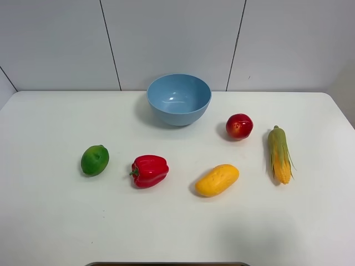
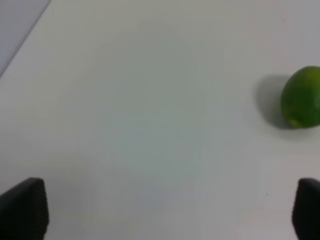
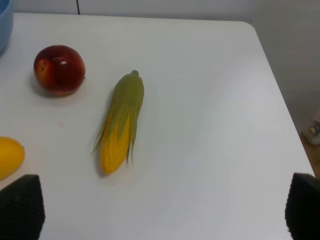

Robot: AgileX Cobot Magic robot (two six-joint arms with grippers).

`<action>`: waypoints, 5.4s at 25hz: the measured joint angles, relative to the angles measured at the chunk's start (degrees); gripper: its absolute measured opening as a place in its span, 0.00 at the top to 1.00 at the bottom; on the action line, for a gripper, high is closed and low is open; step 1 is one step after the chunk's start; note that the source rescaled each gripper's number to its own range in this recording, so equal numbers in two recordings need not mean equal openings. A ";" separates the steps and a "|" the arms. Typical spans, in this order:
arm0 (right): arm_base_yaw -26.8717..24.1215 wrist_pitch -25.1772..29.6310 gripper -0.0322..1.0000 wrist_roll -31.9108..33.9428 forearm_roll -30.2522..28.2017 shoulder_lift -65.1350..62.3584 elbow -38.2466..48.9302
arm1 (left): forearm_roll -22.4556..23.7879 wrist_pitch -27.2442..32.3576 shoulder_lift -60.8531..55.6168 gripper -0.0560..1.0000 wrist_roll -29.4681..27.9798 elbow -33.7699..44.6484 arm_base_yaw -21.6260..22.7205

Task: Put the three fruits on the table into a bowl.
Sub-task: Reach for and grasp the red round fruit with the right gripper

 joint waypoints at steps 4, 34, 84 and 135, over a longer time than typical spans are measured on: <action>0.00 0.00 0.09 0.00 0.00 0.00 0.00 | 0.00 0.00 0.00 0.00 0.00 0.00 0.00; 0.00 0.00 0.09 0.00 0.00 0.00 0.00 | 0.00 0.00 0.00 0.00 0.00 0.00 0.00; 1.98 -7.74 0.09 2.79 8.25 75.30 -44.78 | 0.00 0.00 0.00 0.00 0.00 0.00 0.00; 11.14 -21.67 0.09 7.69 9.50 122.13 -51.38 | 0.00 0.00 0.00 0.00 0.00 0.00 0.00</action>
